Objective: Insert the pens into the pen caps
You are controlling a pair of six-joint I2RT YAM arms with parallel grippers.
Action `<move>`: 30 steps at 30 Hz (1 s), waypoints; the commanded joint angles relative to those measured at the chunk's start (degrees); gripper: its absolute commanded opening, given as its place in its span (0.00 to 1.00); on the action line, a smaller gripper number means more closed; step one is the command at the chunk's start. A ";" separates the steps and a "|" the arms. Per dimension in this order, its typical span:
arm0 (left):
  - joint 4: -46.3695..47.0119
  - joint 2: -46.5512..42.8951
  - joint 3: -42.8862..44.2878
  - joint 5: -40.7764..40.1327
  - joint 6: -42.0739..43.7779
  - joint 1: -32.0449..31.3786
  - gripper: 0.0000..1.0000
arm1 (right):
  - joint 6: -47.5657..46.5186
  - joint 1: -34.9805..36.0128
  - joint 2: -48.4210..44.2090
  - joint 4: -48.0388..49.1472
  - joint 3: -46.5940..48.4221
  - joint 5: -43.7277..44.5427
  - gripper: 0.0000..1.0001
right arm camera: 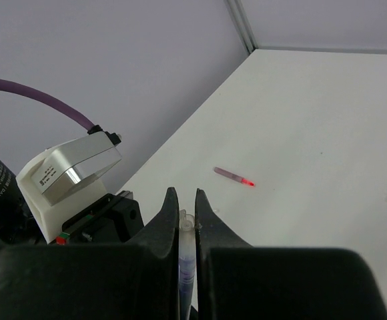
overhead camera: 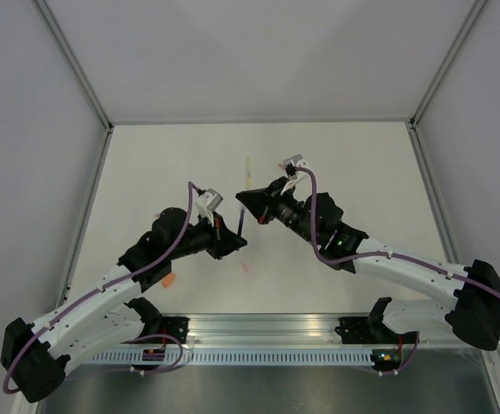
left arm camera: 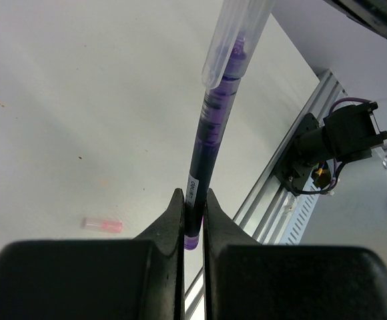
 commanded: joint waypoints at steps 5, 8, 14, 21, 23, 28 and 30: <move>21.24 -1.51 7.33 -10.31 -0.44 2.83 0.02 | -0.65 4.04 2.58 -23.66 0.91 -11.86 0.00; 19.67 -2.13 6.80 -4.95 0.52 2.83 0.02 | -2.32 3.86 0.91 -26.04 5.21 -5.20 0.02; 17.73 -3.71 4.61 0.95 1.32 2.92 0.02 | -6.62 3.77 0.03 -25.95 13.04 -1.74 0.18; 19.40 -4.77 1.88 2.00 0.79 2.83 0.02 | -7.59 3.69 0.82 -25.87 15.77 -1.74 0.35; 19.92 -4.94 1.53 2.35 0.62 2.83 0.02 | -7.33 3.77 0.91 -25.25 14.98 -2.18 0.38; 20.54 -4.68 1.44 3.23 0.53 2.83 0.02 | -6.98 3.77 1.96 -22.62 12.61 -2.70 0.39; 20.80 -4.77 1.18 3.76 0.27 2.83 0.02 | -6.89 3.69 2.31 -20.34 11.39 -2.97 0.39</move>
